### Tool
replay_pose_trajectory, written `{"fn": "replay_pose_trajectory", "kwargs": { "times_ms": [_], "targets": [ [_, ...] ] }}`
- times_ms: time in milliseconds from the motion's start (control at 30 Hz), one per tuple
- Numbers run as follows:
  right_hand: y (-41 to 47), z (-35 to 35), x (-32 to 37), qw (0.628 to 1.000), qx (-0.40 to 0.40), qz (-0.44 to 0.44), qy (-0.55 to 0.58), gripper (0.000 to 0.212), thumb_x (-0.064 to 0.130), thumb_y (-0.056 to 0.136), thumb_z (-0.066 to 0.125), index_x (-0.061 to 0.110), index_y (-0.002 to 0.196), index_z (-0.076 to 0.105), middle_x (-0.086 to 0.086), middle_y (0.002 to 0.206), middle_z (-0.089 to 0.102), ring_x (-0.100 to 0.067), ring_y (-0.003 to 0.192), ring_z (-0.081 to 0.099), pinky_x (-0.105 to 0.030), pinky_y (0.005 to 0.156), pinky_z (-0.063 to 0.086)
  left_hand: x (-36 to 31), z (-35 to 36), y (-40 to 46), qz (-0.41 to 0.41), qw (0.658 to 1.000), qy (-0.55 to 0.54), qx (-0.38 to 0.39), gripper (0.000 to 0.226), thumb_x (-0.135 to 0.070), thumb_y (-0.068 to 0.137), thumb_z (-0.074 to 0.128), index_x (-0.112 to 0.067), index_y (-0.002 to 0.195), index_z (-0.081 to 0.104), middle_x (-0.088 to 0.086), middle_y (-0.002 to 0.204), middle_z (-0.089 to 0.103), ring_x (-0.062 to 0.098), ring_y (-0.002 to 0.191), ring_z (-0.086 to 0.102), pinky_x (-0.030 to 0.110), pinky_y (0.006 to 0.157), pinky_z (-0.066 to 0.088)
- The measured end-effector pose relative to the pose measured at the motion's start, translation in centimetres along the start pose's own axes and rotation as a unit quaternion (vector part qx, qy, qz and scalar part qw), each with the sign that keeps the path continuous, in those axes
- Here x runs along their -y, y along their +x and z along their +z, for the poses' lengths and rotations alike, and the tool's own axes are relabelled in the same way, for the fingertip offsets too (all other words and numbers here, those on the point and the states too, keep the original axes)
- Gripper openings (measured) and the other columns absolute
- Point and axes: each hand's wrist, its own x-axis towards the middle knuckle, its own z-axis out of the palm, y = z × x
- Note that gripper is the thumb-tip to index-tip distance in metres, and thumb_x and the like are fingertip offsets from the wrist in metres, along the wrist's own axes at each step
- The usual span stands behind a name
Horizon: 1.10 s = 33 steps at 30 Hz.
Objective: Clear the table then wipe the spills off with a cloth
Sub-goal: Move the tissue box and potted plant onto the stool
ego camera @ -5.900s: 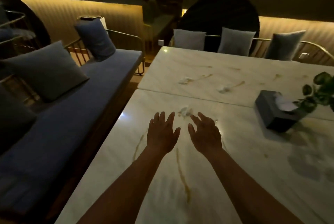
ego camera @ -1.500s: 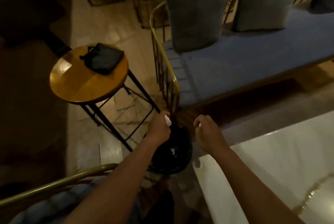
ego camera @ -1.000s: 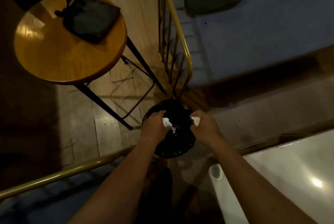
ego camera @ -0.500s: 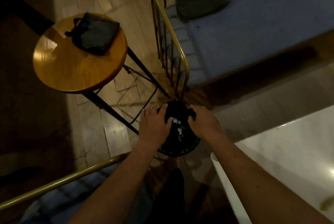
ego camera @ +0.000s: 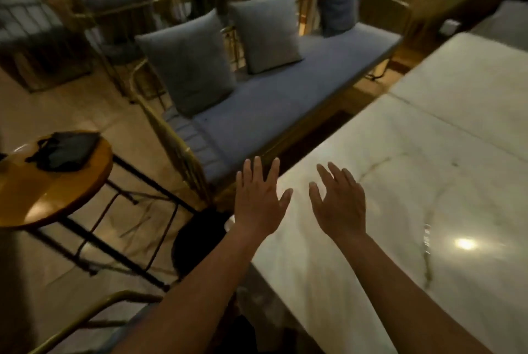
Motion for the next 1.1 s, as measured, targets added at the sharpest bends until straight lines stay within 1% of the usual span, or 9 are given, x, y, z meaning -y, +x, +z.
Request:
{"fn": "replay_pose_trajectory", "kwargs": {
  "times_ms": [133, 233, 300, 367, 467, 667, 767, 900, 1100],
  "targets": [
    [-4.8, -6.9, -8.7, 0.995, -0.065, 0.072, -0.013, 0.054, 0.050, 0.097, 0.031, 0.030, 0.145, 0.046, 0.000, 0.154, 0.042, -0.028, 0.144, 0.034, -0.055, 0.114, 0.032, -10.4, -0.3, -1.9, 0.092, 0.996, 0.004, 0.003, 0.078, -0.071, 0.099, 0.020, -0.030, 0.162, -0.002, 0.013, 0.170, 0.000, 0.036, 0.156, -0.004, 0.049, 0.125, 0.002],
    [-7.6, -11.0, -14.6, 0.986, -0.092, 0.136, -0.029, 0.052, 0.048, 0.099, 0.030, 0.031, 0.147, 0.042, 0.002, 0.157, 0.037, -0.025, 0.147, 0.028, -0.052, 0.117, 0.026, -17.7, -0.4, -2.8, 0.166, 0.986, -0.006, 0.013, 0.078, -0.071, 0.098, 0.020, -0.031, 0.162, -0.001, 0.013, 0.170, 0.000, 0.036, 0.156, -0.003, 0.049, 0.124, 0.002],
    [-9.4, -13.4, -18.1, 0.976, -0.128, 0.171, -0.045, 0.057, 0.050, 0.097, 0.024, 0.029, 0.146, 0.045, 0.000, 0.155, 0.041, -0.027, 0.144, 0.034, -0.054, 0.114, 0.031, -22.6, -0.4, -3.4, 0.219, 0.975, -0.017, 0.023, 0.078, -0.069, 0.099, 0.024, -0.030, 0.162, 0.000, 0.014, 0.170, 0.001, 0.036, 0.156, -0.002, 0.050, 0.125, 0.005],
    [-10.9, -15.3, -21.1, 0.965, -0.155, 0.206, -0.057, 0.055, 0.048, 0.098, 0.029, 0.026, 0.144, 0.049, -0.002, 0.152, 0.045, -0.030, 0.141, 0.039, -0.054, 0.111, 0.036, -26.9, -0.3, -3.8, 0.267, 0.963, -0.023, 0.028, 0.077, -0.068, 0.100, 0.026, -0.030, 0.162, 0.001, 0.014, 0.170, 0.002, 0.036, 0.156, -0.002, 0.049, 0.125, 0.005],
    [-13.1, -17.7, -25.5, 0.944, -0.176, 0.272, -0.067, 0.047, 0.042, 0.100, 0.041, 0.026, 0.145, 0.048, -0.003, 0.153, 0.044, -0.030, 0.141, 0.038, -0.054, 0.112, 0.035, -32.8, 0.1, -4.1, 0.323, 0.945, -0.033, 0.040, 0.076, -0.066, 0.101, 0.028, -0.030, 0.162, 0.000, 0.015, 0.169, 0.004, 0.036, 0.156, -0.002, 0.049, 0.125, 0.005],
    [-17.6, -20.8, -33.3, 0.896, -0.209, 0.385, -0.067, 0.047, 0.041, 0.101, 0.042, 0.027, 0.146, 0.046, -0.004, 0.154, 0.041, -0.031, 0.142, 0.036, -0.053, 0.114, 0.032, -42.3, 1.2, -5.9, 0.421, 0.905, -0.025, 0.064, 0.076, -0.064, 0.101, 0.031, -0.028, 0.162, 0.004, 0.017, 0.168, 0.009, 0.038, 0.155, 0.002, 0.051, 0.125, 0.011],
    [-19.6, -21.6, -37.1, 0.876, -0.224, 0.422, -0.068, 0.046, 0.039, 0.100, 0.045, 0.025, 0.143, 0.049, -0.006, 0.151, 0.046, -0.033, 0.138, 0.041, -0.054, 0.111, 0.036, -46.6, 2.3, -7.1, 0.445, 0.891, -0.024, 0.088, 0.076, -0.064, 0.102, 0.031, -0.028, 0.162, 0.003, 0.017, 0.168, 0.007, 0.037, 0.156, 0.000, 0.051, 0.126, 0.010],
    [-21.1, -23.4, -43.5, 0.857, -0.217, 0.465, -0.045, 0.046, 0.040, 0.100, 0.043, 0.026, 0.143, 0.048, -0.006, 0.151, 0.045, -0.030, 0.139, 0.040, -0.051, 0.111, 0.036, -53.7, 4.0, -8.1, 0.464, 0.880, -0.018, 0.099, 0.075, -0.064, 0.102, 0.029, -0.029, 0.162, 0.001, 0.015, 0.169, 0.006, 0.036, 0.156, -0.001, 0.050, 0.126, 0.006],
    [-21.9, -25.3, -55.1, 0.860, -0.179, 0.477, -0.034, 0.048, 0.038, 0.100, 0.043, 0.028, 0.148, 0.042, -0.002, 0.155, 0.039, -0.026, 0.140, 0.037, -0.046, 0.113, 0.034, -65.8, 7.4, -9.4, 0.442, 0.889, -0.012, 0.119, 0.074, -0.064, 0.102, 0.028, -0.027, 0.162, 0.005, 0.014, 0.169, 0.010, 0.035, 0.156, 0.002, 0.051, 0.126, 0.008]
  ]
}}
